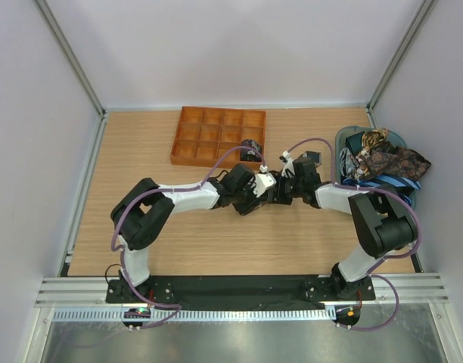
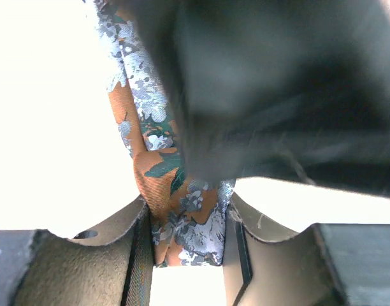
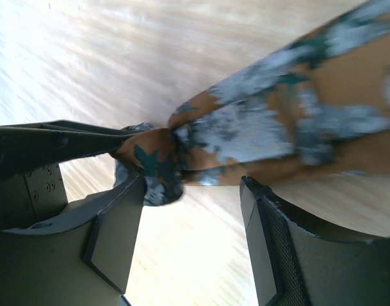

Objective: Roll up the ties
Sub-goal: Roll the tie

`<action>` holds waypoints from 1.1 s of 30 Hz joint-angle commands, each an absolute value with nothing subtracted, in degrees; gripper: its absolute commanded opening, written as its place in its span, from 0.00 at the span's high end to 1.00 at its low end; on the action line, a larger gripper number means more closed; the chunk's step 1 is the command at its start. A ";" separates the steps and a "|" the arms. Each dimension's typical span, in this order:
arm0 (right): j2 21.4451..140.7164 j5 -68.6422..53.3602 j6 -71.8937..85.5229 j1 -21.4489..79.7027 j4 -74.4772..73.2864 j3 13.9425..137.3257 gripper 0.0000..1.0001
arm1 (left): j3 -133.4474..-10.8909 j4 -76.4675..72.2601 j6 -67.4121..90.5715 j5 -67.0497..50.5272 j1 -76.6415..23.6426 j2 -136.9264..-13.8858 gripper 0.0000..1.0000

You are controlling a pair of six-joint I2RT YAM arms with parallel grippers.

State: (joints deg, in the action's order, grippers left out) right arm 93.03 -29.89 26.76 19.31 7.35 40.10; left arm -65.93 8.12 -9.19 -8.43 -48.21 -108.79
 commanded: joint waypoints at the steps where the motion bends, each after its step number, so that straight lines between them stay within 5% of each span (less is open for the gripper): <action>1: 92.54 -31.10 28.30 17.23 12.13 40.60 0.34 | -64.60 16.96 -7.47 -4.83 -45.79 -110.92 0.68; 12: 89.57 -34.72 31.73 13.89 17.13 38.06 0.41 | -65.48 17.93 -7.29 -5.01 -45.79 -111.88 0.69; 18: 73.85 -20.51 25.85 15.02 6.44 35.07 0.44 | -66.71 20.12 -6.59 -5.89 -45.53 -112.94 0.70; 25: 59.07 5.16 16.79 34.69 -3.86 33.66 0.44 | -74.17 31.17 -3.52 -5.80 -45.53 -117.07 0.69; 33: 59.67 21.08 9.94 58.49 -4.48 34.10 0.45 | -80.41 39.28 -1.14 -6.23 -45.44 -120.05 0.68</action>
